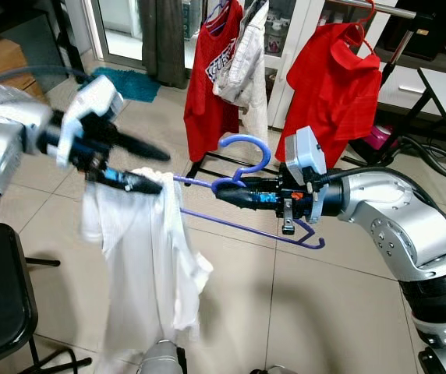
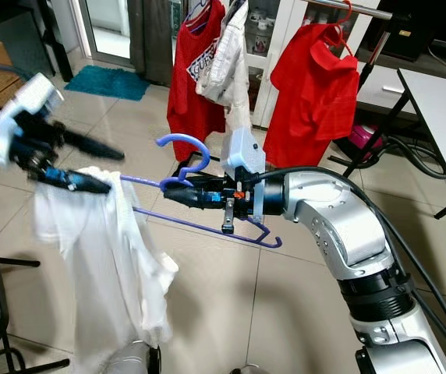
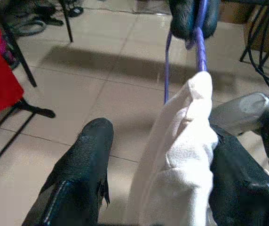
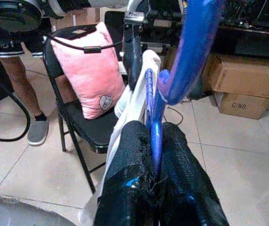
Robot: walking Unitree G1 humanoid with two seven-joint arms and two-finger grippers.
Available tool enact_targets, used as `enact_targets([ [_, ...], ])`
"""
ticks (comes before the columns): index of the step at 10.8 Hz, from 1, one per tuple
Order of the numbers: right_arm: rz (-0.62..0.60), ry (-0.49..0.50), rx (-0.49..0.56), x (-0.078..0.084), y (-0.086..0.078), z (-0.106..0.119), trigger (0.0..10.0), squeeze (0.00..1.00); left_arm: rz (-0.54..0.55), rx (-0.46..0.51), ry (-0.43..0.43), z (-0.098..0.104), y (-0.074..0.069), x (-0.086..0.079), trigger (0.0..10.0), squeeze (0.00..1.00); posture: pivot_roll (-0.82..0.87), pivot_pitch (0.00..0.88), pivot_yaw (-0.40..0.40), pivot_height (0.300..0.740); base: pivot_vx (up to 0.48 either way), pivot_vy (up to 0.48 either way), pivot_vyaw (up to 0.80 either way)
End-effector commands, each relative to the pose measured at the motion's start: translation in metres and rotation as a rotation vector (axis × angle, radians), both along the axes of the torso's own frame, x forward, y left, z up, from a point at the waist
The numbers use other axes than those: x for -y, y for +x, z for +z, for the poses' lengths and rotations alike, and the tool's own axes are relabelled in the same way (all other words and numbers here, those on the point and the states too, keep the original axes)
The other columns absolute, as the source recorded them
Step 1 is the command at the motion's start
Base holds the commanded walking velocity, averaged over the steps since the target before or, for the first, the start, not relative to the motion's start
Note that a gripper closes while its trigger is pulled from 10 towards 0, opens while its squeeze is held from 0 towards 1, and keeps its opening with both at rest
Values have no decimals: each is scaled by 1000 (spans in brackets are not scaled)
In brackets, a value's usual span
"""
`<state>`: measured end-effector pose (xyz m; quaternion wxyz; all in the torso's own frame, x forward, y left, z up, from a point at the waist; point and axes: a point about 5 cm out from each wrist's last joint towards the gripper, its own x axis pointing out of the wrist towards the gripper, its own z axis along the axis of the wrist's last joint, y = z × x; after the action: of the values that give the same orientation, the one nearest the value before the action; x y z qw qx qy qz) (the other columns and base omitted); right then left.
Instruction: Hang hanger
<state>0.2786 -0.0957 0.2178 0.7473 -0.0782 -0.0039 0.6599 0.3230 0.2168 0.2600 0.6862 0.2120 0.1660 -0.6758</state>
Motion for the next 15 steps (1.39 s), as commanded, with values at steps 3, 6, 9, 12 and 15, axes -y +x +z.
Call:
enact_targets([
  [3,46,6,25,-5,-5,6,10000,0,-68,15,71,-7,-4,5,0,0,24,27,-25,740,0,0,0],
  [6,47,3,24,-7,-5,5,10000,0,-89,-6,45,-5,-4,11,0,0,25,20,-24,740,0,0,0],
  [9,34,12,24,-7,-4,5,10000,0,-94,-35,51,-8,-6,11,0,0,25,13,-19,740,0,0,0],
  [12,30,13,23,-7,-3,5,10000,0,-99,-41,48,-8,-7,12,0,0,25,15,-20,740,0,0,0],
  [15,28,13,21,-7,-3,5,10000,0,-99,-51,41,-8,-8,12,0,0,25,13,-21,740,0,0,0],
])
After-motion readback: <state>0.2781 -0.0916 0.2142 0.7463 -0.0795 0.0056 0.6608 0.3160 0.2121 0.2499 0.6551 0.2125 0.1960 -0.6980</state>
